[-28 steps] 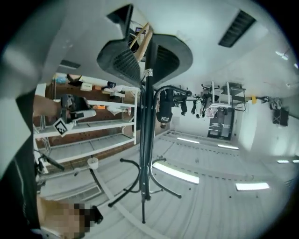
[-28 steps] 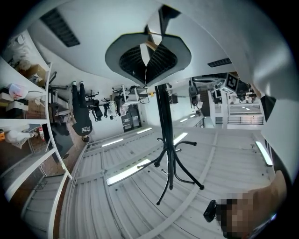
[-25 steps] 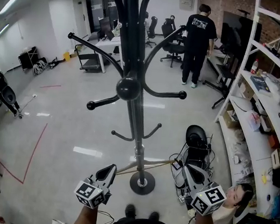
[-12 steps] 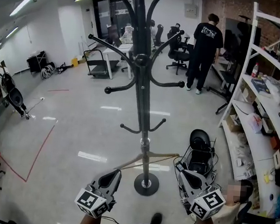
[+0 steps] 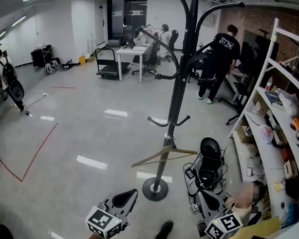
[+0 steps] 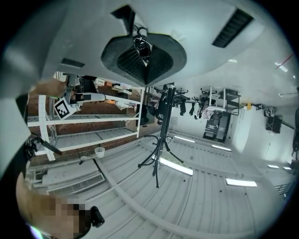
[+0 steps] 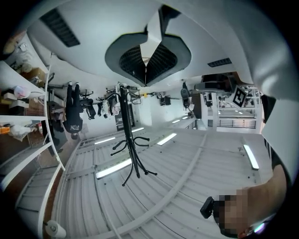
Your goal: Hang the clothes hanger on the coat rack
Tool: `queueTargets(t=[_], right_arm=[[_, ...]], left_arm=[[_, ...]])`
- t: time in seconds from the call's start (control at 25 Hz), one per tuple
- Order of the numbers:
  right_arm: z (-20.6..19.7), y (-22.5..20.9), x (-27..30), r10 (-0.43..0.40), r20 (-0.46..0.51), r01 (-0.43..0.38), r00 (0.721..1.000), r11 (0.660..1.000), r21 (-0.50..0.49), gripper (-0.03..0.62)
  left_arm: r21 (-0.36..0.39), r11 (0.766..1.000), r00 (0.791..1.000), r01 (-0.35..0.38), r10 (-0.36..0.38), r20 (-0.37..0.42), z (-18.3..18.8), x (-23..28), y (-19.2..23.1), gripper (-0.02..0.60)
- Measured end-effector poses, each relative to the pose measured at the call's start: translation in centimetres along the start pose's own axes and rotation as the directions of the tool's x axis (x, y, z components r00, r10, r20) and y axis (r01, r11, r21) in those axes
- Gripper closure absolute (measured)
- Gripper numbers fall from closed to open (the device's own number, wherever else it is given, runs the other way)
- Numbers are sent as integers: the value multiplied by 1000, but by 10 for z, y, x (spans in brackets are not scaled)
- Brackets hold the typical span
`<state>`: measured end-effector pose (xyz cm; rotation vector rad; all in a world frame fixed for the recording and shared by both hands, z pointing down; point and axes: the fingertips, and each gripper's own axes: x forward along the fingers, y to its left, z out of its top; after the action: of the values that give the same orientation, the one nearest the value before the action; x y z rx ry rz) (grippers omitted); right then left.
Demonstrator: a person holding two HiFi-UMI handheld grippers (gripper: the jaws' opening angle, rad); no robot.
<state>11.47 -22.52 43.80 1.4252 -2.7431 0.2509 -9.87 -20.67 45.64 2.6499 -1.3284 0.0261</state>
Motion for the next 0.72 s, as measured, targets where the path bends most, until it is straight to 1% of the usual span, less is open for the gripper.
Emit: queueTargets(t=[0.16,0.28,0.32,0.4,0.48,0.56,0.6,0.72], right_arm=[[-4,32,-35,-12,2,12,1000,1000,-10,589],[-5,46,-63,-12,-6,12,1000,1000,-28,589],[-6,50,-72,-9,-8,9,1000,1000,-30,588],[-9,59,-90,7,-3,-7,1000,999,-34,588],[-13,67,-107,31,-1,-31,1000,999,-36,589],[-19,77,-128,79,-20,-79,997,996,-46,589],[-23,84,-140,98,-30,-99,995,994,-54,589],[-27,100,-175,112,-29,-114,993,991,-71,589]], left_arm=[[4,1000,1000,10,-10,-7,-10,-35,-24,582],[17,999,998,33,-34,55,-2,-57,-50,581],[21,999,998,27,-28,64,1,-64,-55,581],[20,1000,999,6,-7,48,-1,-74,-66,581],[-8,1000,999,-1,1,39,-5,-83,-80,581],[-56,998,999,0,3,52,-9,-92,-101,581],[-67,998,998,-6,10,56,-12,-100,-113,582],[-63,997,998,-34,37,43,-18,-125,-142,582]])
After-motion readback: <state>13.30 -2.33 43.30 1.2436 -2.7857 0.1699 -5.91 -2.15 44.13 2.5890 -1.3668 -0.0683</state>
